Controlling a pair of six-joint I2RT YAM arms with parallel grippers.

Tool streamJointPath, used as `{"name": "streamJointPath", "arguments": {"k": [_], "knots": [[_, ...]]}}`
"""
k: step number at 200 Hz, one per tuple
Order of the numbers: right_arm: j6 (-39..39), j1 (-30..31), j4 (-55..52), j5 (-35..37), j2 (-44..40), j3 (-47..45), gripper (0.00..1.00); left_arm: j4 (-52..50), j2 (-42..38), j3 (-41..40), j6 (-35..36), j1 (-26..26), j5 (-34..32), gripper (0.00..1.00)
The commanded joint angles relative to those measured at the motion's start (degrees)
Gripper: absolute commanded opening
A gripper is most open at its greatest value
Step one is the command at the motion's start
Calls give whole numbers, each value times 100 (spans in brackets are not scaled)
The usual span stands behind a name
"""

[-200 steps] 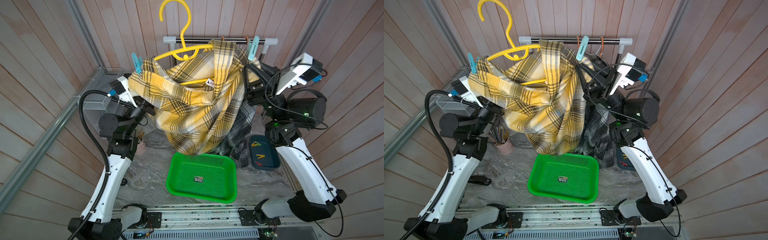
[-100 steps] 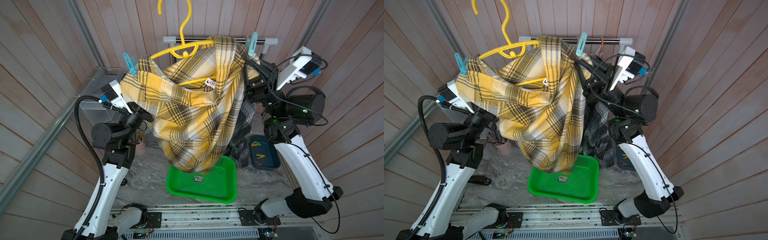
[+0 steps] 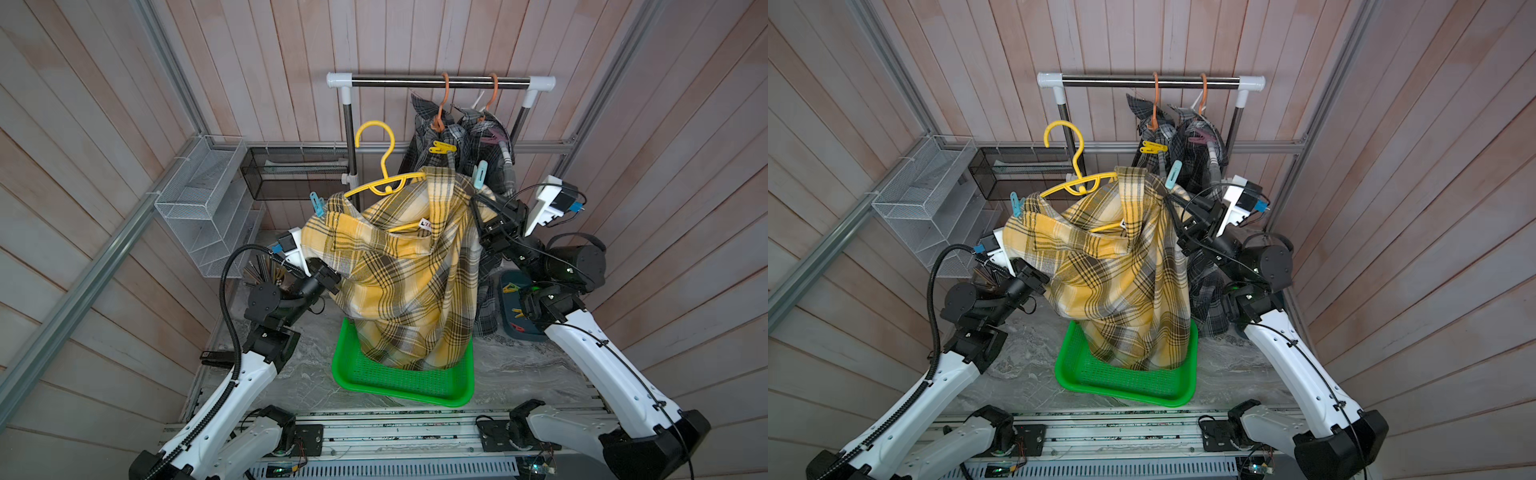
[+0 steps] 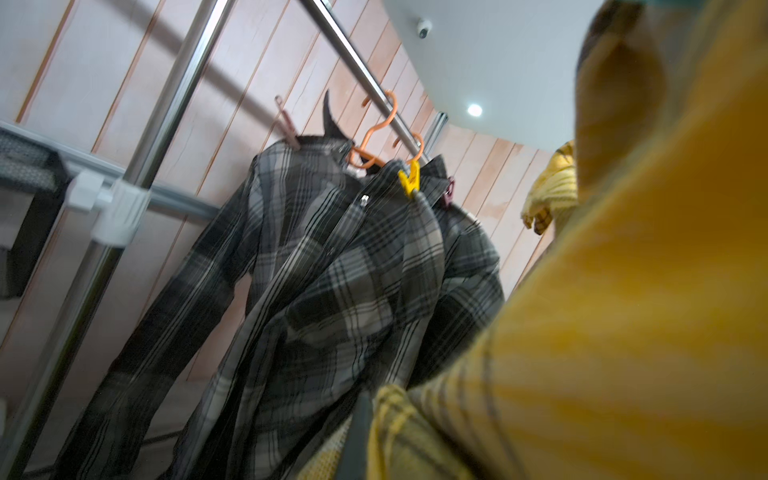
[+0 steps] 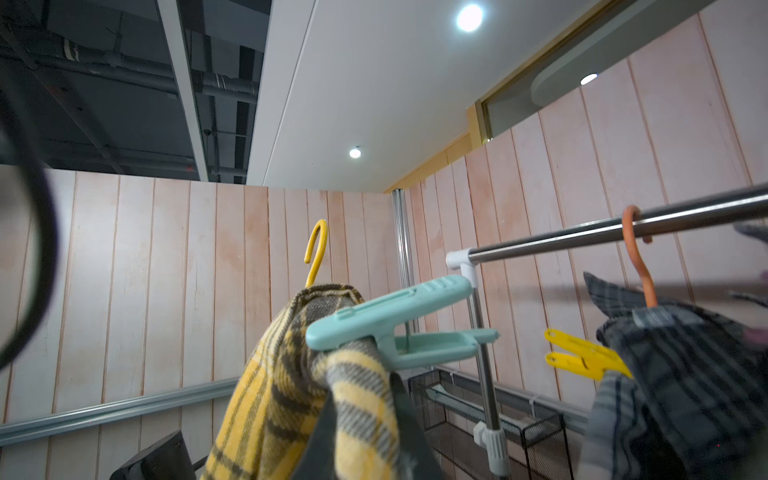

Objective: Remove the clothespins securing long-sleeve shirts to the hanger
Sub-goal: Place the long-sleeve shirt at the bin.

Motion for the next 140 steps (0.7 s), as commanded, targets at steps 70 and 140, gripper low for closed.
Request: {"name": "streamJointPath", "arguments": {"k": [70, 140], "knots": [[-306, -175, 198, -280, -771, -2111, 0, -1154, -1322, -1376, 493, -206, -1130, 46], [-227, -551, 425, -673, -925, -2331, 0, -1903, -2065, -1592, 376, 364, -1321, 83]]}}
